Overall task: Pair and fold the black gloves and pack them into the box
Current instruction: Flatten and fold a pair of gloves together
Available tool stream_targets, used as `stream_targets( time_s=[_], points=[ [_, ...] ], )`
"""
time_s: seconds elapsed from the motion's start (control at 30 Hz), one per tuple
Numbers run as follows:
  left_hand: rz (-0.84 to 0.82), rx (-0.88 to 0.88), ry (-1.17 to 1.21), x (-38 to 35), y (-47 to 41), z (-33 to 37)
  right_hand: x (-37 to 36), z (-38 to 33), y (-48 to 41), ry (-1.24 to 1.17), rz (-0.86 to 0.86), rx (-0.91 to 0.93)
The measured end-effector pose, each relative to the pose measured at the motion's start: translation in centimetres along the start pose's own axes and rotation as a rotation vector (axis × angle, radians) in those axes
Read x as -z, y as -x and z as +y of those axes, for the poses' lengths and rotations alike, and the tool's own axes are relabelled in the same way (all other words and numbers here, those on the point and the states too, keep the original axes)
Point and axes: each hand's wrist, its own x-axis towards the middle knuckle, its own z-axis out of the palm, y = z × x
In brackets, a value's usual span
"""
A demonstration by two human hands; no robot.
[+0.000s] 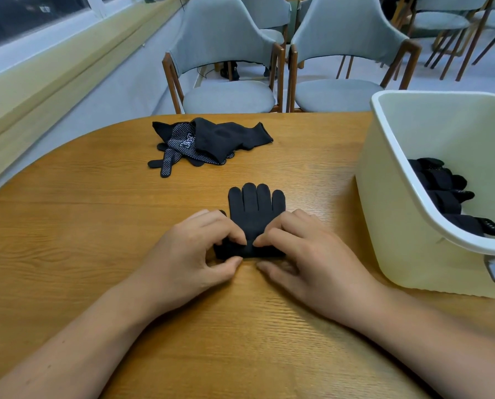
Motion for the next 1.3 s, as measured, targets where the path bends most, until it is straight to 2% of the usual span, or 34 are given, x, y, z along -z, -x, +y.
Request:
stream_targets(
  time_s=[0.2,0.33,0.47,0.77,0.9,1.03,1.13,1.3],
  points=[
    [0.025,0.054,0.031,-0.1,0.3,0.0,0.3,0.3,-0.2,-0.02,0.002,-0.001],
    [0.012,0.127,0.141,0.2,0.4,0.3,0.9,0.2,-0.2,-0.158,-0.016,-0.023],
    [-0.005,0.134,0.103,0.1,0.3,0.4,0.9,0.3,-0.3,-0.215,-0.016,-0.062],
    [0.124,0.096,0.028,0.0,0.0,0.4,0.0,0.6,-0.4,-0.143,0.079,-0.146],
    [0.039,0.015,-0.004,0.2,0.0,0.5,-0.2,0.7,-0.4,-0.12,0.087,-0.152],
    [0.014,0.016,-0.039,0.1,-0.1,0.2,-0.1,0.6,-0.4,-0.095,0.116,-0.088],
    [0.02,0.009,-0.046,0.0,-0.1,0.0,0.0,0.4,-0.2,-0.08,0.062,-0.004],
    [0.045,0.033,-0.033,0.0,0.0,-0.1,0.0,0.5,-0.3,-0.047,0.003,-0.019]
  ],
)
